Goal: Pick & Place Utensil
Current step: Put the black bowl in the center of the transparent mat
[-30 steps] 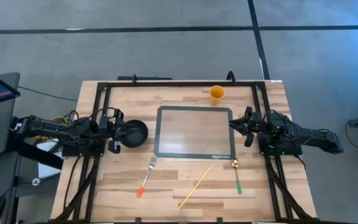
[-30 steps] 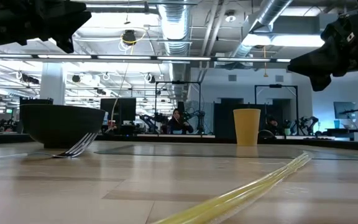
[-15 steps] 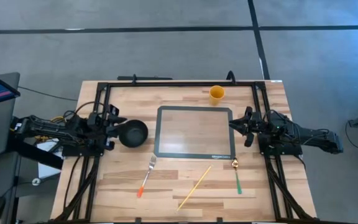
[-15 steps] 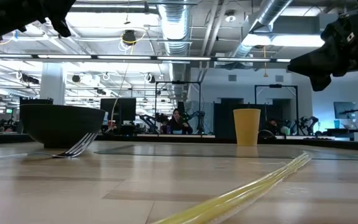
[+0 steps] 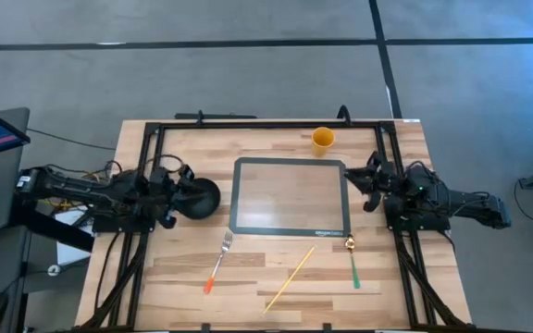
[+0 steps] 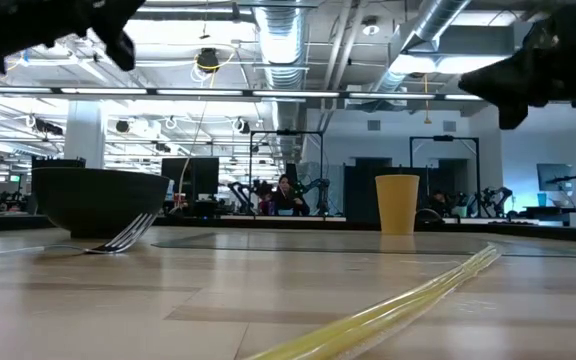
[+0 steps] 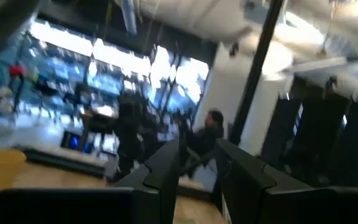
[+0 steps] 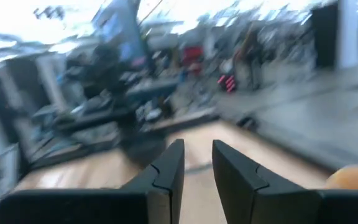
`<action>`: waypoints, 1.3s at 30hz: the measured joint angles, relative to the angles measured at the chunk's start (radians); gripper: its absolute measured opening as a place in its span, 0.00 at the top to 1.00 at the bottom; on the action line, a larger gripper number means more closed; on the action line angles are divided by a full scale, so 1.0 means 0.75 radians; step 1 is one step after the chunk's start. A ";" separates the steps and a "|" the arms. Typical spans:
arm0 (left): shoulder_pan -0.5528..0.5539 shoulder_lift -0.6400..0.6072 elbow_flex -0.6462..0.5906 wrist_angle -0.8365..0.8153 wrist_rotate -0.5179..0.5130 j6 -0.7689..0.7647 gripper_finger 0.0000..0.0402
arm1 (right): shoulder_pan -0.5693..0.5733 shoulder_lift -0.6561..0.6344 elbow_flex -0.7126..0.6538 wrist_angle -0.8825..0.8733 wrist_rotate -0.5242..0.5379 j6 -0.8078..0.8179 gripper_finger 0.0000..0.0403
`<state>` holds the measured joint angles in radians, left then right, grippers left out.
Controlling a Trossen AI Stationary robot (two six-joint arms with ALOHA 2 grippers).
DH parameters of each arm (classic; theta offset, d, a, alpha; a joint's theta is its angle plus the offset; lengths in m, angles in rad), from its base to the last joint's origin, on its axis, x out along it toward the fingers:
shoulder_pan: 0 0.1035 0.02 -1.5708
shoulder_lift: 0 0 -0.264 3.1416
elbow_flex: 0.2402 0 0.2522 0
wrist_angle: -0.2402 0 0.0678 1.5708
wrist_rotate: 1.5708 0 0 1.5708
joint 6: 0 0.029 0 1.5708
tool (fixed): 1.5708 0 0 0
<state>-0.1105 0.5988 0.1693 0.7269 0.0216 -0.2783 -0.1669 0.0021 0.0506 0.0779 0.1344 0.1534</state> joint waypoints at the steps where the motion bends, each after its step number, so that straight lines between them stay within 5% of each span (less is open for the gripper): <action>1: 0.000 0.040 0.059 -0.082 0.025 0.004 0.74 | 0.000 0.000 0.001 0.028 0.034 -0.014 0.81; 7: 0.000 0.227 0.495 -0.971 0.009 0.160 0.74 | 0.001 0.003 0.003 0.077 0.102 -0.029 0.81; 12: -0.012 0.353 0.744 -1.596 -0.055 -0.033 0.74 | 0.004 0.007 0.003 0.062 0.102 -0.029 0.81; 19: -0.113 0.453 0.690 -1.792 -0.042 -0.203 0.74 | 0.004 0.007 0.004 0.055 0.102 -0.029 0.81; 26: -0.158 0.514 0.643 -1.786 -0.172 -0.212 0.74 | 0.004 0.008 0.005 0.042 0.102 -0.029 0.81; 39: -0.158 0.522 0.472 -1.761 -0.200 -0.280 0.74 | 0.004 0.008 0.006 0.035 0.101 -0.029 0.81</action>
<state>-0.2287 0.9905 0.5231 -0.5935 -0.1281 -0.4881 -0.1642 0.0078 0.0550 0.1037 0.2104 0.1318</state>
